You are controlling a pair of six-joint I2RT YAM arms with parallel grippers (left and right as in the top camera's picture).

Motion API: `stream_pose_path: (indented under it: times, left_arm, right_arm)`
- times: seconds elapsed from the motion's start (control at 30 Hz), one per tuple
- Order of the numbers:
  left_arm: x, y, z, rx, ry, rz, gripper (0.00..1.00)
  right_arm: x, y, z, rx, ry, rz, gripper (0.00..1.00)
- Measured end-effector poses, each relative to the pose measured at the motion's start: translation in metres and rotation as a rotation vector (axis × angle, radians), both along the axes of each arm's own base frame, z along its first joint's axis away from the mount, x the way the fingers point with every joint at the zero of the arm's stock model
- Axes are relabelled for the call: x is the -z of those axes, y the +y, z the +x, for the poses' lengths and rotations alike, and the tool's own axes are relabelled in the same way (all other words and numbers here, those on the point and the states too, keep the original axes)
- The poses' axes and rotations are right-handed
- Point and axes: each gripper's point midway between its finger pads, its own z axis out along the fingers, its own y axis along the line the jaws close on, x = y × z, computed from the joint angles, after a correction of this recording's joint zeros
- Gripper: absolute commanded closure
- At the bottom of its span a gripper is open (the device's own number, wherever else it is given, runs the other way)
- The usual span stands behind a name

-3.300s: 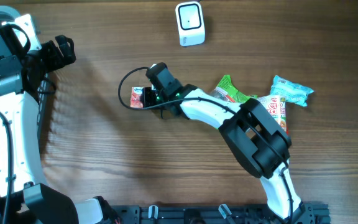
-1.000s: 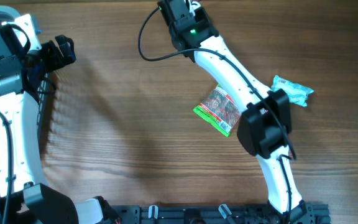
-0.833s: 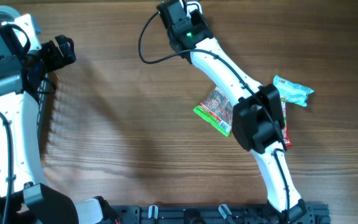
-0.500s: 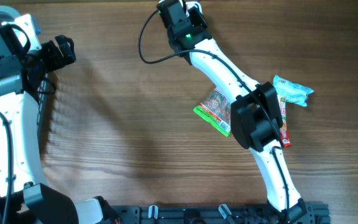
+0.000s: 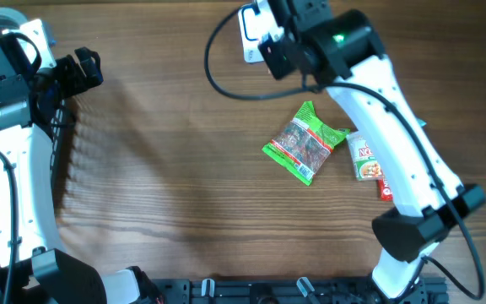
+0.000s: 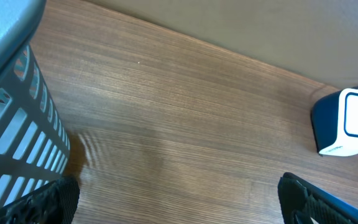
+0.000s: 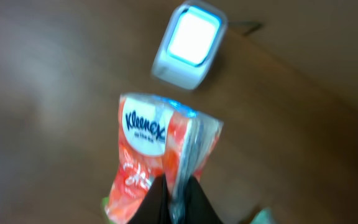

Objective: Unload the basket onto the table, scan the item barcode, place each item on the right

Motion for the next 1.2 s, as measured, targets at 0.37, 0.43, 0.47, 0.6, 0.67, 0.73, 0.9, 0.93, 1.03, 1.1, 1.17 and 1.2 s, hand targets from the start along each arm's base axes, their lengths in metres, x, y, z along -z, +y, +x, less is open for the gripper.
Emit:
stream_pose_path:
  times: [0.37, 0.43, 0.47, 0.6, 0.67, 0.73, 0.9, 0.93, 1.03, 1.1, 1.17, 1.2]
  left_arm:
    - [0.000, 0.000, 0.000, 0.000, -0.001, 0.000, 0.00]
    - [0.000, 0.000, 0.000, 0.000, 0.000, 0.000, 0.00]
    - [0.000, 0.000, 0.000, 0.000, 0.000, 0.000, 0.00]
    - [0.000, 0.000, 0.000, 0.000, 0.000, 0.000, 0.00]
    - [0.000, 0.000, 0.000, 0.000, 0.000, 0.000, 0.00]
    - [0.000, 0.000, 0.000, 0.000, 0.000, 0.000, 0.00]
    - [0.000, 0.000, 0.000, 0.000, 0.000, 0.000, 0.00]
    - [0.000, 0.000, 0.000, 0.000, 0.000, 0.000, 0.00]
    - [0.000, 0.000, 0.000, 0.000, 0.000, 0.000, 0.00]
    - [0.000, 0.000, 0.000, 0.000, 0.000, 0.000, 0.00]
    - [0.000, 0.000, 0.000, 0.000, 0.000, 0.000, 0.00]
    - [0.000, 0.000, 0.000, 0.000, 0.000, 0.000, 0.00]
  right_arm:
    - [0.161, 0.029, -0.070, 0.032, 0.530, 0.143, 0.95]
    - [0.195, 0.027, -0.076, 0.069, 0.559, 0.150, 0.95]
    - [0.208, 0.026, -0.078, 0.082, 0.568, 0.154, 0.95]
    - [0.234, 0.024, -0.082, 0.100, 0.570, 0.168, 0.54]
    - [0.235, 0.025, -0.082, 0.107, 0.569, 0.173, 0.00]
    - [0.235, 0.024, -0.082, 0.112, 0.575, 0.174, 0.00]
    - [0.203, 0.012, -0.060, 0.155, 0.529, 0.218, 0.00]
    - [0.186, 0.009, -0.052, 0.162, 0.493, 0.244, 0.00]
    - [0.124, -0.018, -0.027, 0.210, 0.351, 0.339, 0.00]
    - [0.091, -0.051, -0.018, 0.272, 0.275, 0.383, 0.00]
    - [0.077, -0.076, -0.012, 0.324, 0.235, 0.404, 0.00]
    - [0.074, -0.091, -0.008, 0.357, 0.220, 0.411, 0.00]
